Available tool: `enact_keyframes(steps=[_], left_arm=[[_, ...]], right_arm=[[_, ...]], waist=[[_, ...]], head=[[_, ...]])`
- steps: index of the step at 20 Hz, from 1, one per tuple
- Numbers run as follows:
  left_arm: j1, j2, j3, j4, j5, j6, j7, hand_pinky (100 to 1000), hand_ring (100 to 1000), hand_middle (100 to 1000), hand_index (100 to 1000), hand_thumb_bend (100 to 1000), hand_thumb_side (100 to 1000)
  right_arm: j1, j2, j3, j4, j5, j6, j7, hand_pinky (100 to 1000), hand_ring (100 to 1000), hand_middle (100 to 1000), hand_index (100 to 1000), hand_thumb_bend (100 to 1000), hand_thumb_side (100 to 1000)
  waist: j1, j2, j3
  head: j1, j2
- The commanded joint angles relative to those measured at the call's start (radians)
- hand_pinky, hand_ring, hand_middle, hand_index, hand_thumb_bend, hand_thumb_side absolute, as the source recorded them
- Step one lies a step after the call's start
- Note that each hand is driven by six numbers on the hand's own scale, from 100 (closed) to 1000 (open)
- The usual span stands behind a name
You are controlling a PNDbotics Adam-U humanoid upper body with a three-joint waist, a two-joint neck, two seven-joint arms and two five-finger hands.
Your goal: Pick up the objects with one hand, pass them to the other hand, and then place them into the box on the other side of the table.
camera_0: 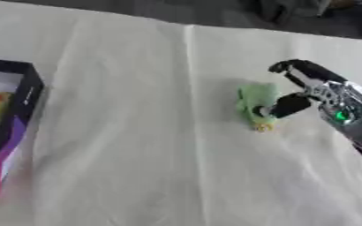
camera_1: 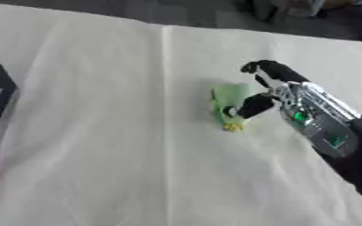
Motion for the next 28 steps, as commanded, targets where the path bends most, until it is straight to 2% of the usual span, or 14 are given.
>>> enact_keyframes(steps=[1,3,5,8,9,12,16,20,22,25,28], left_arm=[[-0.015,0.011,0.012,-0.017,0.004,-0.001,0.002,810,815,648,700,522,373],[-0.016,0.010,0.011,-0.017,0.004,-0.002,0.002,810,814,646,698,521,372],[-0.017,0.009,0.011,-0.017,0.005,-0.005,0.002,810,814,645,696,520,373],[-0.017,0.010,0.011,-0.017,0.004,-0.006,0.002,810,813,642,691,519,373],[-0.017,0.010,0.011,-0.017,0.004,-0.006,0.002,810,813,642,689,518,373],[-0.017,0.009,0.010,-0.017,0.005,-0.005,0.001,809,813,642,687,518,374],[-0.010,0.015,0.011,-0.017,0.003,-0.006,0.000,809,810,635,682,517,375],[0.001,0.020,0.012,-0.017,-0.002,-0.004,-0.006,809,811,637,684,512,379],[0.013,0.023,0.014,-0.017,-0.004,0.002,-0.007,809,812,638,684,512,380],[0.030,0.027,0.013,-0.017,-0.010,0.019,-0.014,810,817,643,687,511,386],[0.044,0.029,0.010,-0.017,-0.020,0.044,-0.032,811,825,657,697,518,394]], right_arm=[[-0.005,-0.013,-0.003,0.017,0.041,-0.003,0.047,910,879,796,882,515,309],[-0.006,-0.005,-0.002,0.023,0.050,-0.008,0.059,904,854,747,855,488,303],[-0.007,0.003,0.000,0.029,0.053,-0.008,0.056,893,818,655,799,458,267],[-0.008,0.013,0.002,0.032,0.034,-0.003,0.031,866,728,512,684,405,140],[-0.008,0.015,0.001,0.030,0.020,0.001,0.015,848,680,469,637,359,100],[-0.008,0.018,-0.002,0.011,-0.035,0.019,-0.060,826,627,449,570,272,100],[0.000,0.004,-0.015,-0.067,-0.166,0.048,-0.183,785,565,408,517,173,100],[0.018,-0.031,-0.037,-0.191,-0.271,0.074,-0.286,776,551,402,510,158,100],[0.013,-0.039,-0.054,-0.215,-0.304,0.046,-0.327,768,542,403,511,132,100],[-0.004,-0.041,-0.081,-0.221,-0.343,-0.030,-0.391,763,538,407,514,115,100],[-0.016,-0.038,-0.094,-0.222,-0.333,-0.105,-0.433,760,536,410,517,116,100]], waist=[[0.008,-0.016,0.000],[0.008,-0.015,0.000],[0.008,-0.014,0.001],[0.008,-0.015,0.000],[0.008,-0.015,-0.001],[0.010,-0.018,-0.004],[0.015,-0.026,-0.018],[0.024,-0.036,-0.035],[0.030,-0.042,-0.046],[0.039,-0.052,-0.066],[0.050,-0.061,-0.085]], head=[[-0.002,-0.013],[-0.002,-0.014],[-0.001,-0.014],[0.000,-0.013],[0.000,-0.013],[0.001,-0.011],[0.008,-0.006],[0.017,0.002],[0.025,0.008],[0.038,0.017],[0.049,0.021]])
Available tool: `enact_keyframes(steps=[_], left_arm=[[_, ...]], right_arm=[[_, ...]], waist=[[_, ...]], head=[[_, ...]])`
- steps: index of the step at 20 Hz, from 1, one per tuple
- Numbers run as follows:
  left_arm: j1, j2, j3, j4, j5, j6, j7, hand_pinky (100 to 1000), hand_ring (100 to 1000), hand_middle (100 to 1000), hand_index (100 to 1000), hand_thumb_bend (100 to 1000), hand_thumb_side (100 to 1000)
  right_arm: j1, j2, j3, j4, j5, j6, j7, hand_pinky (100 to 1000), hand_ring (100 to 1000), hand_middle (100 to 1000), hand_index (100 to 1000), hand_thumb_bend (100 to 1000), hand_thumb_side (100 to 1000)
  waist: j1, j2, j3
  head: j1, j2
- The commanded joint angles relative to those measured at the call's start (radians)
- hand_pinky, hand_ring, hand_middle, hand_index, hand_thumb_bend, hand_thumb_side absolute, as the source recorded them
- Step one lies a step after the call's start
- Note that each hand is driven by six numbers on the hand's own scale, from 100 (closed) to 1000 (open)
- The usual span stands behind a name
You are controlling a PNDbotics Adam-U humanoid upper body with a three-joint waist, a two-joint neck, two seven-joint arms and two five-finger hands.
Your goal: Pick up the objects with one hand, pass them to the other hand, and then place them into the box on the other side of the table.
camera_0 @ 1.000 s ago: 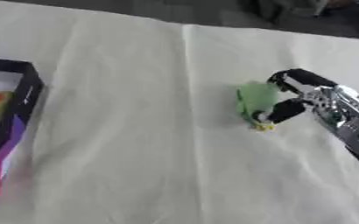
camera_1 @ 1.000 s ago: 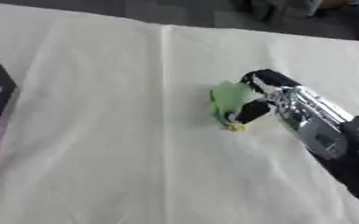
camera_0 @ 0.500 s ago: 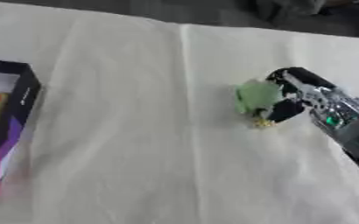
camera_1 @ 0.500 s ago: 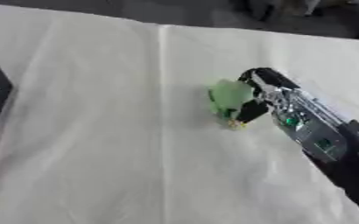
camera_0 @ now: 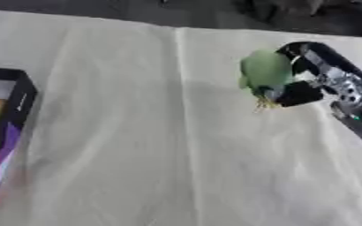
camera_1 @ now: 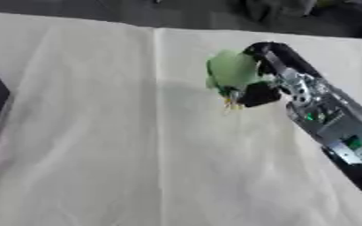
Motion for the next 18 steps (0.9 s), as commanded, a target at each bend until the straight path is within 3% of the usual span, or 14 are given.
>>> enact_keyframes(steps=[1,8,12,18], left_arm=[[0.000,0.029,0.009,-0.017,-0.014,0.028,-0.020,813,829,664,702,518,397],[-0.003,0.018,-0.033,-0.017,-0.080,0.109,-0.148,832,875,734,766,518,416],[-0.024,-0.003,-0.062,-0.017,-0.129,0.116,-0.200,831,877,746,790,521,429],[-0.044,-0.047,-0.095,-0.017,-0.164,0.086,-0.200,821,863,735,785,535,506]], right_arm=[[-0.021,-0.033,-0.029,-0.021,0.007,-0.082,-0.042,760,537,411,518,116,100],[-0.088,0.027,-0.011,-0.021,0.168,-0.263,-0.065,775,554,418,521,159,100],[-0.132,0.091,0.033,-0.021,0.286,-0.327,-0.045,789,571,425,526,196,100],[-0.183,0.165,0.098,-0.021,0.450,-0.383,-0.048,806,589,427,526,250,100]], waist=[[0.013,-0.040,-0.011],[0.042,-0.067,-0.052],[0.051,-0.081,-0.071],[0.054,-0.092,-0.085]], head=[[0.014,0.006],[0.050,0.022],[0.069,0.031],[0.095,0.036]])
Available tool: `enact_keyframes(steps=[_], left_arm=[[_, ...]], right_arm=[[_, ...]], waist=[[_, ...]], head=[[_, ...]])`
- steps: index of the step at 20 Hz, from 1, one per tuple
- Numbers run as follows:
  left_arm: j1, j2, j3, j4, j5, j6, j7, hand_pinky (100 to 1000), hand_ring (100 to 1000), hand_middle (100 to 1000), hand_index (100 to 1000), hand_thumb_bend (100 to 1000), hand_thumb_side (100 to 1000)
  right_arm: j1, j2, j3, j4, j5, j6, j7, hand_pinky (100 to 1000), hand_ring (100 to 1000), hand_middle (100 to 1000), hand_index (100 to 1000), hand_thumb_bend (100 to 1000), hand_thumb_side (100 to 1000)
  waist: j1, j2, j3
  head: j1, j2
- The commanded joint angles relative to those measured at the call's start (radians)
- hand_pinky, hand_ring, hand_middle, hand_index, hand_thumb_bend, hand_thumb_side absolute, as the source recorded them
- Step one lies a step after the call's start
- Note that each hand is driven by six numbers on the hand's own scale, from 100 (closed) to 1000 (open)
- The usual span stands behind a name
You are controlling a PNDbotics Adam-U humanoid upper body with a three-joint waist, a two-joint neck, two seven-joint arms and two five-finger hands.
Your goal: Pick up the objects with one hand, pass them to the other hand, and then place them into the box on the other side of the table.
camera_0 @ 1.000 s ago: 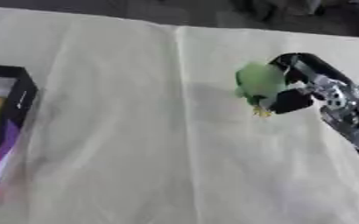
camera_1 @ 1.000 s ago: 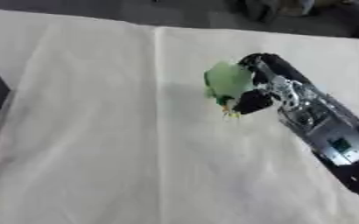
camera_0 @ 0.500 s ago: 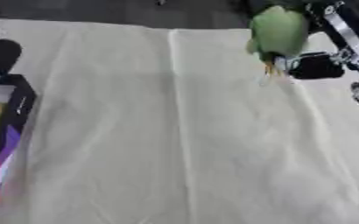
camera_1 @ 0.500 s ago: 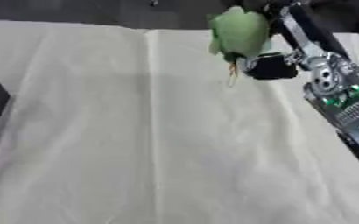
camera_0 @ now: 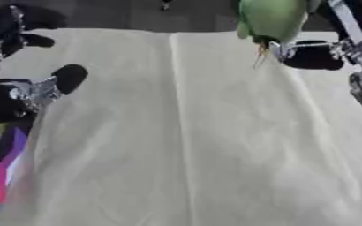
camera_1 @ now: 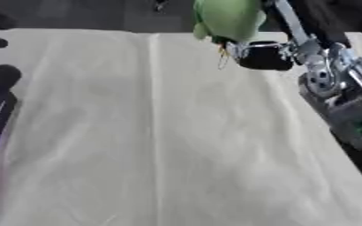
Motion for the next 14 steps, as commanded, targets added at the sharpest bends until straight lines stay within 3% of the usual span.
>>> enact_keyframes(steps=[1,9,14], left_arm=[[-0.023,-0.012,-0.011,-0.017,-0.018,-0.016,0.004,821,862,735,784,554,516],[-0.059,-0.082,-0.062,-0.013,-0.038,-0.063,-0.031,814,860,737,780,591,504],[-0.079,-0.129,-0.100,0.010,-0.090,-0.039,-0.065,823,875,749,790,617,488]], right_arm=[[-0.031,0.015,0.024,-0.018,0.088,-0.028,-0.003,810,593,427,526,261,100],[-0.064,0.088,0.099,-0.018,0.280,-0.083,-0.003,831,615,431,528,267,100],[-0.078,0.128,0.143,-0.018,0.354,-0.123,-0.007,843,625,434,530,268,100]], waist=[[0.002,-0.033,-0.003],[-0.001,-0.034,-0.007],[-0.002,-0.034,-0.009]], head=[[0.015,0.001],[0.054,0.000],[0.082,0.001]])
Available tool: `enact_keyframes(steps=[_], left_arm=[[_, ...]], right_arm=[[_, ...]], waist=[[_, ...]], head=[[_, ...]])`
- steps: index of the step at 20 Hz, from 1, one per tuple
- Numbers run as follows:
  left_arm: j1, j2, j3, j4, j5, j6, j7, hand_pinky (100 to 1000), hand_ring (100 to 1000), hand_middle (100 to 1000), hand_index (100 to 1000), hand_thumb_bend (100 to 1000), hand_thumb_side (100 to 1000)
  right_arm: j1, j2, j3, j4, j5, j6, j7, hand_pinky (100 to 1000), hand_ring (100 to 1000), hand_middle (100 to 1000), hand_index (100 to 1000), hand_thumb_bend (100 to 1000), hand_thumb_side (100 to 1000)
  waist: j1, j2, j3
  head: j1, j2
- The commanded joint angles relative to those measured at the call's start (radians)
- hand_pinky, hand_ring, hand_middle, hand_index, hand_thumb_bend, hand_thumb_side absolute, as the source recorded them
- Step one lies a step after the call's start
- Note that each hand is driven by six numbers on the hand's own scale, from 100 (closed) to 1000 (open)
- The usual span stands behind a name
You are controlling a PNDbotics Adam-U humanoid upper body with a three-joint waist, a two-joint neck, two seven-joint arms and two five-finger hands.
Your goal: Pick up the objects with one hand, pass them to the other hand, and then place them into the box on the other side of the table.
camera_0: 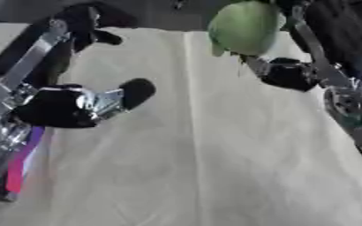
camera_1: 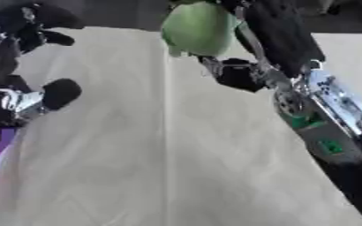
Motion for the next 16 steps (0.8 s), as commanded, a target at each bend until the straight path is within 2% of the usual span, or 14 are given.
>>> enact_keyframes(steps=[1,6,16], left_arm=[[-0.022,-0.023,-0.015,0.005,-0.037,0.015,-0.027,824,877,752,794,620,490],[-0.044,-0.079,-0.027,0.043,-0.090,0.065,-0.042,832,889,761,800,635,492],[-0.087,-0.172,-0.048,0.135,-0.169,0.148,0.016,829,884,753,793,633,477]], right_arm=[[-0.023,0.009,0.015,-0.018,0.047,-0.024,-0.005,845,627,434,530,268,100],[-0.028,0.042,0.048,-0.018,0.072,-0.042,-0.008,839,621,435,531,272,100],[-0.050,0.082,0.066,-0.018,-0.006,-0.068,0.004,825,601,434,530,273,100]], waist=[[0.002,-0.032,-0.001],[0.000,-0.031,0.001],[-0.001,-0.032,0.005]], head=[[0.017,0.001],[0.024,-0.001],[0.037,-0.010]])
